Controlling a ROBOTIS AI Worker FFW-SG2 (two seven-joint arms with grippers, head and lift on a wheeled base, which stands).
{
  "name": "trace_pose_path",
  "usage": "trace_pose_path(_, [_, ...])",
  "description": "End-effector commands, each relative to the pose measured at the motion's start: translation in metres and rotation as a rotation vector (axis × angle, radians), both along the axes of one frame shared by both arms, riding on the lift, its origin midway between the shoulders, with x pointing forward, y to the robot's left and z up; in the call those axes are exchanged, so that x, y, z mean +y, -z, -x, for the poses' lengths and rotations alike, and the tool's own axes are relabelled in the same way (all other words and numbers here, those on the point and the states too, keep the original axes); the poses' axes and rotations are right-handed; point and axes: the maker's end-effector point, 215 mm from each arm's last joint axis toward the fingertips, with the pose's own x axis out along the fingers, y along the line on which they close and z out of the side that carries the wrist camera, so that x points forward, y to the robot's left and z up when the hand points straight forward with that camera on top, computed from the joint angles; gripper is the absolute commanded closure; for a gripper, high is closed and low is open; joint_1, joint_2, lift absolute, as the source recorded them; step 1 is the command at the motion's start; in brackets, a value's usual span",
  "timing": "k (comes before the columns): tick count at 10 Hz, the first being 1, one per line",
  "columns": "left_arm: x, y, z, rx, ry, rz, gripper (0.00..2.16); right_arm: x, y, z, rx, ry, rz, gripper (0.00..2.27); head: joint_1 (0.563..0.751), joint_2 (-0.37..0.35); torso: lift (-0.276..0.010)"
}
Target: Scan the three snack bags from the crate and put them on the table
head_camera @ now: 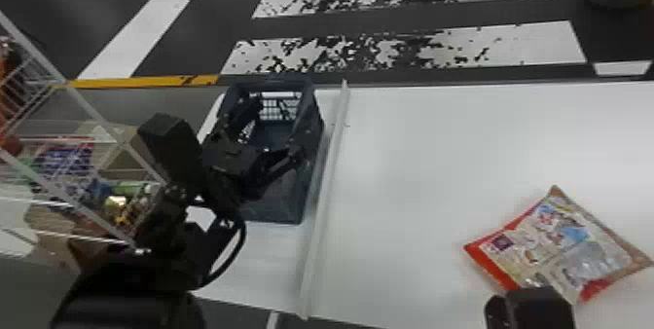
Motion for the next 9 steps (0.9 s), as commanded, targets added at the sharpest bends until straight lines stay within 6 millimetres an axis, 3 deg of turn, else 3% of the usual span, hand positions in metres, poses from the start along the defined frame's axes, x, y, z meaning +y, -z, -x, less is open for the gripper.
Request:
trace_pose_path(1, [-0.001,-0.001,-0.001,-0.001,0.002,0.003,0.06,-0.014,0.011,0.000,0.024,0.028,0.009,2.22,0.695,0.248,-0.094])
trace_pose_path(4, [-0.004,-0.002,-0.002,-0.002,0.008,0.007,0.06,-0.045,0.021,-0.010,0.028,0.100,0.037,2.22,0.695,0.195,-0.094])
trace_pose_path(9, [-0.009,0.001,0.000,0.008,0.015,0.013,0.06,-0.092,0.014,-0.035,-0.013,0.208,0.065,2.22,0.695,0.115,-0.094])
